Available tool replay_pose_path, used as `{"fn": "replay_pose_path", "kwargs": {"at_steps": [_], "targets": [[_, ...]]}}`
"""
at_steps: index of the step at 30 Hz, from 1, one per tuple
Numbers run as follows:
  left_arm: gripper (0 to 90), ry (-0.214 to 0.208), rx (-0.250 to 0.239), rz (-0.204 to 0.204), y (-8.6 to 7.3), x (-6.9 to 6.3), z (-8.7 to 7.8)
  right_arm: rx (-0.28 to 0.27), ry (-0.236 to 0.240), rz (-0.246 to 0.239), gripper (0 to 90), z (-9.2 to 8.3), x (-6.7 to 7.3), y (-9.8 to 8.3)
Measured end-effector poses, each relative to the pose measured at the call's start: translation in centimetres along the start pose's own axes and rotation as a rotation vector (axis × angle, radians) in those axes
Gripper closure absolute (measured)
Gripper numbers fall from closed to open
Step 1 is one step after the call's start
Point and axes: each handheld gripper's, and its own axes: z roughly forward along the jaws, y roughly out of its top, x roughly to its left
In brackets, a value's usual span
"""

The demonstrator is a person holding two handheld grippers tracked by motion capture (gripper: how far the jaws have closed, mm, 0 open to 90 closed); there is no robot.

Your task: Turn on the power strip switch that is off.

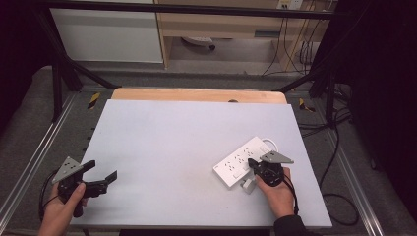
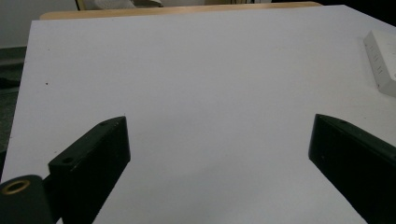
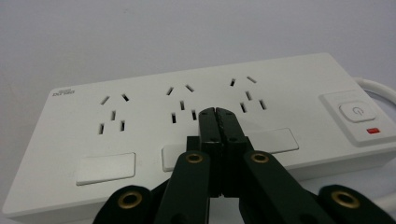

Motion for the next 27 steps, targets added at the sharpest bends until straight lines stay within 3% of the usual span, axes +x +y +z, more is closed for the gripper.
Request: {"fn": "replay_pose_path", "kwargs": {"at_steps": [27], "targets": [[5.6, 0.002, -0.006, 0.0, 0.03, 0.04, -0.04, -0.04, 0.024, 0.019, 90.0, -0.08, -0.23, 0.45]]}}
